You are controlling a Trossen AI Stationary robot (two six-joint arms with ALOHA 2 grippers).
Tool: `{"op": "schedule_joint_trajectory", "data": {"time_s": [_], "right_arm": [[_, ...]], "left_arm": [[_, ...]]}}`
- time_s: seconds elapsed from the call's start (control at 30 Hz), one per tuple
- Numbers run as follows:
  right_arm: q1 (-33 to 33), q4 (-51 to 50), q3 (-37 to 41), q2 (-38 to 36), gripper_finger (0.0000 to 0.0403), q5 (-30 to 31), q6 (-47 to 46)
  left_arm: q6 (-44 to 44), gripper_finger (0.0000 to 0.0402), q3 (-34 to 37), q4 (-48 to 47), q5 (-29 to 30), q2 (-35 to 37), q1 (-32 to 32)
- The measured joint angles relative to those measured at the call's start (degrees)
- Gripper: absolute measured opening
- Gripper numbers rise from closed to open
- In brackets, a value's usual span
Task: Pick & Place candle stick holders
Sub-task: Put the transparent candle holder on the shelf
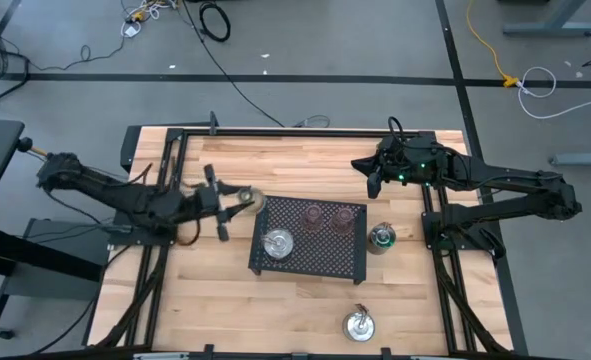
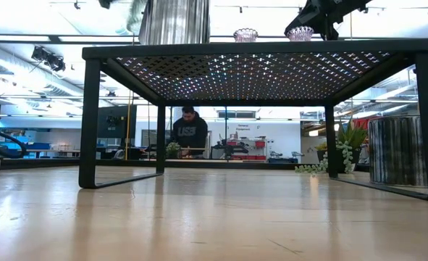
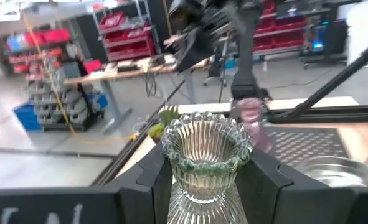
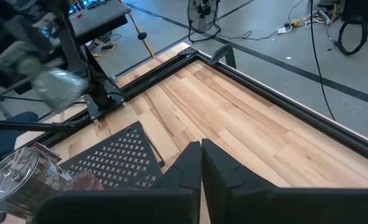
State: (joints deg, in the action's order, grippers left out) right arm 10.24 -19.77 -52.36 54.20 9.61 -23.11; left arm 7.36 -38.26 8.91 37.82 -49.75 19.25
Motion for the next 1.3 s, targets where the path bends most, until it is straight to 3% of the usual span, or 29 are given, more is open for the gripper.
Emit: {"op": "schedule_joint_trajectory", "data": {"time_s": [0.3,0.5,0.77,1.3], "right_arm": [[0.0,0.0,0.0,0.0,0.0013,0.0,2.7],[0.0,0.1,0.0,0.0,0.0013,0.0,5.7],[0.0,0.1,0.0,0.0,0.0013,0.0,9.3],[0.0,0.0,0.0,0.0,0.0013,0.0,13.6]], "left_arm": [[-5.2,0.0143,0.0,0.5,-18.8,-4.7,-13.7],[-4.9,0.0143,0.0,4.4,-24.8,-9.4,-19.0],[-8.1,0.0143,0.0,11.4,-38.9,-15.5,-24.2],[-11.6,0.0143,0.0,18.5,-49.7,-25.9,-26.2]]}}
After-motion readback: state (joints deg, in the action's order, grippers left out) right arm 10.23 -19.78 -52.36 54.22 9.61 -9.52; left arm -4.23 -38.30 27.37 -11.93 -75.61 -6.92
